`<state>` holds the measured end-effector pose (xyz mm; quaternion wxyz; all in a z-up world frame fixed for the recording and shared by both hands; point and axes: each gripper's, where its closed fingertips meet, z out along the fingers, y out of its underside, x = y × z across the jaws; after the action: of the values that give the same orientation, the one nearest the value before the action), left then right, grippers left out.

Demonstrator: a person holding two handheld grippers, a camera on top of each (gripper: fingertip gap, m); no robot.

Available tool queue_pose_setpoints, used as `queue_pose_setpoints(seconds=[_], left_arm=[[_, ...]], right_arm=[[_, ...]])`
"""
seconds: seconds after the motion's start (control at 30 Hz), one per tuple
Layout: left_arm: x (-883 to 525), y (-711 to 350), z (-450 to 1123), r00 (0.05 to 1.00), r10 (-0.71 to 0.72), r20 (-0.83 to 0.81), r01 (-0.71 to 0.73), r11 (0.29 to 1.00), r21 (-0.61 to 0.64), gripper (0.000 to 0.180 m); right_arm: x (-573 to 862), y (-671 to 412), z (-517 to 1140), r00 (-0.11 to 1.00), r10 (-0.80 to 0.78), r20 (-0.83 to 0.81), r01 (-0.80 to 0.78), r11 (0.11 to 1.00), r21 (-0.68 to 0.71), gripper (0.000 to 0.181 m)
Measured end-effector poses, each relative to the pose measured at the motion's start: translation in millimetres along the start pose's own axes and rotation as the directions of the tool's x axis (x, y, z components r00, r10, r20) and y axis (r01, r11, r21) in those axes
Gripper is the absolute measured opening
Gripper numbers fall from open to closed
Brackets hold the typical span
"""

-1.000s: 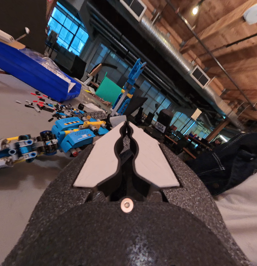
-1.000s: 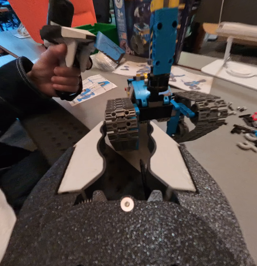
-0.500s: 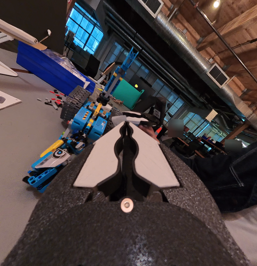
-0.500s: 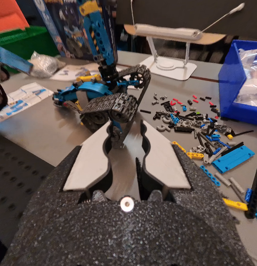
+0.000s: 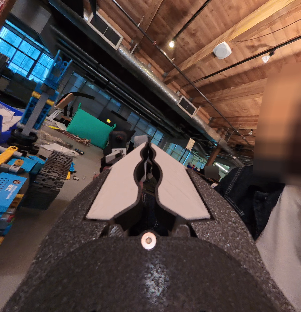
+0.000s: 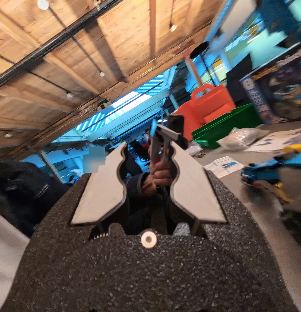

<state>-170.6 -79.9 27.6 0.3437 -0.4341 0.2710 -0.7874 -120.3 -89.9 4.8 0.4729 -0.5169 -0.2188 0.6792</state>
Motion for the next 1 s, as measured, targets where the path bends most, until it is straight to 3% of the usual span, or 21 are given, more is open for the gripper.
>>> queue_pose_setpoints(seconds=[0.1, 0.3, 0.37, 0.4, 0.43, 0.53, 0.7, 0.73, 0.8, 0.87, 0.9, 0.97, 1.0], left_arm=[[7, 2, 3, 1.000, -0.004, -0.006, 0.004, 1.000, -0.024, 0.000], [14, 13, 9, 1.000, 0.026, 0.013, -0.025, 0.997, -0.073, 0.000], [11, 17, 9, 0.999, 0.038, 0.038, -0.035, 0.995, -0.090, 0.000], [7, 16, 9, 0.997, 0.048, 0.060, -0.043, 0.995, -0.090, 0.000], [5, 15, 8, 0.995, 0.061, 0.079, -0.054, 0.995, -0.087, 0.000], [-5, 21, 9, 0.988, 0.084, 0.128, -0.068, 0.989, -0.129, 0.000], [-52, 0, -10, 0.896, 0.223, 0.383, -0.171, 0.971, -0.164, 0.000], [-59, -11, -15, 0.860, 0.292, 0.418, -0.236, 0.955, -0.180, 0.000], [-79, -33, -19, 0.752, 0.456, 0.476, -0.365, 0.889, -0.276, 0.028], [-94, -40, -9, 0.701, 0.580, 0.414, -0.428, 0.807, -0.406, 0.037], [-104, -35, -3, 0.700, 0.612, 0.369, -0.420, 0.770, -0.479, 0.038], [-126, -20, 3, 0.719, 0.625, 0.305, -0.355, 0.707, -0.612, 0.062], [-137, -15, 3, 0.719, 0.632, 0.288, -0.332, 0.677, -0.657, 0.063]], right_arm=[[-3, 9, 12, 0.999, 0.032, -0.022, -0.035, 0.994, -0.106, 0.048], [1, 6, 22, 0.996, 0.081, -0.038, -0.084, 0.991, -0.103, 0.047], [-10, 2, 22, 0.996, 0.091, 0.023, -0.089, 0.992, -0.085, 0.030], [-12, 2, 20, 0.996, 0.084, 0.029, -0.081, 0.992, -0.092, 0.011], [-9, 4, 18, 0.997, 0.073, -0.001, -0.073, 0.991, -0.113, 0.000], [4, 1, 12, 0.994, 0.050, -0.101, -0.063, 0.990, -0.128, 0.000], [44, -19, -23, 0.921, 0.079, -0.380, -0.134, 0.984, -0.120, 0.000], [48, -20, -32, 0.903, 0.101, -0.417, -0.178, 0.972, -0.150, 0.000], [57, -17, -46, 0.857, 0.135, -0.498, -0.293, 0.922, -0.253, 0.000], [71, -16, -55, 0.794, 0.156, -0.587, -0.403, 0.858, -0.317, 0.000], [79, -18, -56, 0.761, 0.197, -0.618, -0.465, 0.829, -0.310, 0.000], [93, -15, -55, 0.692, 0.313, -0.651, -0.596, 0.756, -0.270, 0.000], [99, -11, -55, 0.651, 0.379, -0.657, -0.657, 0.715, -0.238, 0.000]])
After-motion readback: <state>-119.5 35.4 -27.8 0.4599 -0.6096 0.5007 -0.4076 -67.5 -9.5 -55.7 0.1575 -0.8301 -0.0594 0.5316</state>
